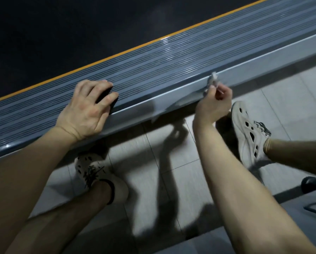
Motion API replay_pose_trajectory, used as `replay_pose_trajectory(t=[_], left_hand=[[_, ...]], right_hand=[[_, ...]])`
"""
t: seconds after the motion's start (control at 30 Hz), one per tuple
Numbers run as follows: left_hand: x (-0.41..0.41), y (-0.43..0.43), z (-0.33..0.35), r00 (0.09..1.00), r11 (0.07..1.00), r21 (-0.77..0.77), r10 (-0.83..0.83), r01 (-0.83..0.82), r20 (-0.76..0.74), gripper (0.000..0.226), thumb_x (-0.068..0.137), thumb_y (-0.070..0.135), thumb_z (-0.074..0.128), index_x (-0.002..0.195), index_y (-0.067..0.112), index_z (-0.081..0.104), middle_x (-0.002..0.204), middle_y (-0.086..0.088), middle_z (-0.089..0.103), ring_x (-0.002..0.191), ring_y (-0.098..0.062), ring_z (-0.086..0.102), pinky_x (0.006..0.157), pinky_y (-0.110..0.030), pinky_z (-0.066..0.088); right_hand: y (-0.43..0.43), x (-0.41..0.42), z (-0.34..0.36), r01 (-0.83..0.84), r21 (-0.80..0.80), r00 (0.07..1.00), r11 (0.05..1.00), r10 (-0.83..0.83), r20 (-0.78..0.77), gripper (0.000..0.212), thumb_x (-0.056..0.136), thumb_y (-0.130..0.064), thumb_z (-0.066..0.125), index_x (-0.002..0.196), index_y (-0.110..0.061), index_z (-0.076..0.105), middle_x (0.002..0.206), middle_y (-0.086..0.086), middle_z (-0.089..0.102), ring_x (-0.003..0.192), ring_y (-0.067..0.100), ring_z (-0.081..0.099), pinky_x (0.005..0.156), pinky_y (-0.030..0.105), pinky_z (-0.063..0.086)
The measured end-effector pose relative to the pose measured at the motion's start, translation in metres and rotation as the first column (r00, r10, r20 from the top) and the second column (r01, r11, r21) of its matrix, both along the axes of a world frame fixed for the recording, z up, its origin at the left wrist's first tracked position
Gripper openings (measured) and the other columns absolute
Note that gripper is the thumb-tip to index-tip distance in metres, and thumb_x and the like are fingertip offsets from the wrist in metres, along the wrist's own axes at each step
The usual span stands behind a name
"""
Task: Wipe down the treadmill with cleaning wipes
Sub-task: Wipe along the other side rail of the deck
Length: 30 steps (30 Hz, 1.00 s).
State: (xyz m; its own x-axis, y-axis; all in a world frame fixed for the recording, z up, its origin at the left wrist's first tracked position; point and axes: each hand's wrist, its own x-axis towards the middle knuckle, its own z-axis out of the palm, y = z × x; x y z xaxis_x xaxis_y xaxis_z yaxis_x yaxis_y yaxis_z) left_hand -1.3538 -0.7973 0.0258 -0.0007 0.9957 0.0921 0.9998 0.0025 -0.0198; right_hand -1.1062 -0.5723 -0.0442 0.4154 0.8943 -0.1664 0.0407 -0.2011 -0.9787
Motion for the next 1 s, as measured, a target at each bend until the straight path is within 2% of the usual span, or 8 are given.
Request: replay_pose_trajectory(t=[0.1, 0.23, 0.37, 0.57, 0.63, 0.77, 0.9, 1.0], left_hand=[[0.001, -0.001, 0.001, 1.0, 0.999, -0.038, 0.009, -0.009, 0.012, 0.05, 0.099, 0.022, 0.051, 0.144, 0.001, 0.058, 0.151, -0.028, 0.05, 0.134, -0.052, 0.05, 0.114, -0.067, 0.032], [0.006, 0.0, 0.009, 0.999, 0.997, -0.067, 0.03, -0.027, 0.04, 0.048, 0.102, 0.021, 0.05, 0.145, 0.0, 0.058, 0.152, -0.028, 0.05, 0.138, -0.051, 0.048, 0.115, -0.066, 0.034], [0.013, 0.003, 0.02, 0.996, 0.991, -0.118, 0.063, -0.056, 0.059, 0.047, 0.105, 0.021, 0.047, 0.146, 0.0, 0.057, 0.153, -0.026, 0.047, 0.141, -0.049, 0.044, 0.12, -0.063, 0.033], [0.02, 0.005, 0.036, 0.987, 0.961, -0.244, 0.149, -0.131, 0.058, 0.05, 0.102, 0.025, 0.045, 0.147, 0.005, 0.055, 0.155, -0.021, 0.045, 0.144, -0.044, 0.04, 0.122, -0.06, 0.034], [0.025, 0.015, 0.049, 0.989, 0.945, -0.3, 0.146, -0.133, 0.023, 0.047, 0.099, 0.027, 0.047, 0.141, 0.008, 0.055, 0.15, -0.016, 0.048, 0.139, -0.041, 0.044, 0.117, -0.059, 0.041], [0.043, 0.037, 0.076, 0.988, 0.952, -0.267, 0.128, -0.148, -0.09, 0.038, 0.095, 0.031, 0.048, 0.127, 0.014, 0.06, 0.129, -0.01, 0.059, 0.121, -0.036, 0.057, 0.1, -0.054, 0.05], [0.066, 0.079, 0.073, 0.986, 0.983, -0.102, 0.143, -0.151, -0.08, 0.037, 0.104, 0.029, 0.05, 0.13, 0.006, 0.062, 0.127, -0.016, 0.06, 0.117, -0.039, 0.057, 0.099, -0.054, 0.047], [0.087, 0.121, 0.061, 0.995, 0.995, -0.016, 0.101, -0.101, -0.005, 0.041, 0.107, 0.029, 0.053, 0.139, 0.004, 0.059, 0.138, -0.018, 0.057, 0.128, -0.039, 0.055, 0.109, -0.053, 0.044]], right_hand=[[-0.077, -0.048, 0.014, -0.216, 0.03, 0.975, 0.976, 0.217, -0.042, 0.011, 0.095, -0.018, 0.062, 0.098, -0.028, 0.062, 0.102, -0.003, 0.066, 0.088, 0.031, 0.069, 0.078, 0.047, 0.062], [-0.155, -0.068, 0.038, -0.618, 0.099, 0.783, 0.78, 0.622, -0.005, 0.013, 0.093, -0.007, 0.072, 0.096, -0.019, 0.073, 0.098, -0.002, 0.064, 0.09, 0.015, 0.062, 0.084, 0.026, 0.053], [-0.05, -0.025, 0.036, -0.394, 0.201, 0.917, 0.897, 0.37, 0.15, 0.013, 0.092, -0.008, 0.067, 0.092, -0.021, 0.066, 0.091, 0.002, 0.068, 0.084, 0.024, 0.065, 0.077, 0.049, 0.056], [0.012, 0.002, 0.032, -0.2, 0.136, 0.972, 0.97, 0.178, 0.155, 0.006, 0.095, -0.008, 0.064, 0.092, -0.012, 0.061, 0.094, 0.008, 0.065, 0.084, 0.02, 0.06, 0.081, 0.038, 0.052], [-0.054, -0.027, 0.03, -0.41, 0.126, 0.91, 0.903, 0.395, 0.128, 0.015, 0.095, -0.001, 0.061, 0.088, -0.014, 0.058, 0.09, 0.006, 0.059, 0.083, 0.02, 0.053, 0.079, 0.039, 0.047], [-0.132, -0.045, 0.031, -0.788, 0.061, 0.615, 0.613, 0.778, 0.13, 0.009, 0.099, -0.006, 0.06, 0.095, -0.014, 0.061, 0.1, 0.001, 0.053, 0.084, 0.003, 0.043, 0.077, 0.025, 0.038], [-0.028, 0.0, 0.012, -0.419, 0.165, 0.905, 0.893, 0.397, 0.152, 0.015, 0.093, 0.001, 0.063, 0.095, -0.013, 0.068, 0.096, -0.002, 0.06, 0.089, 0.019, 0.058, 0.08, 0.04, 0.05], [0.062, 0.041, 0.014, -0.11, 0.136, 0.984, 0.985, 0.089, 0.152, 0.008, 0.091, -0.006, 0.067, 0.097, -0.011, 0.071, 0.097, 0.001, 0.062, 0.083, 0.005, 0.058, 0.078, 0.027, 0.051]])
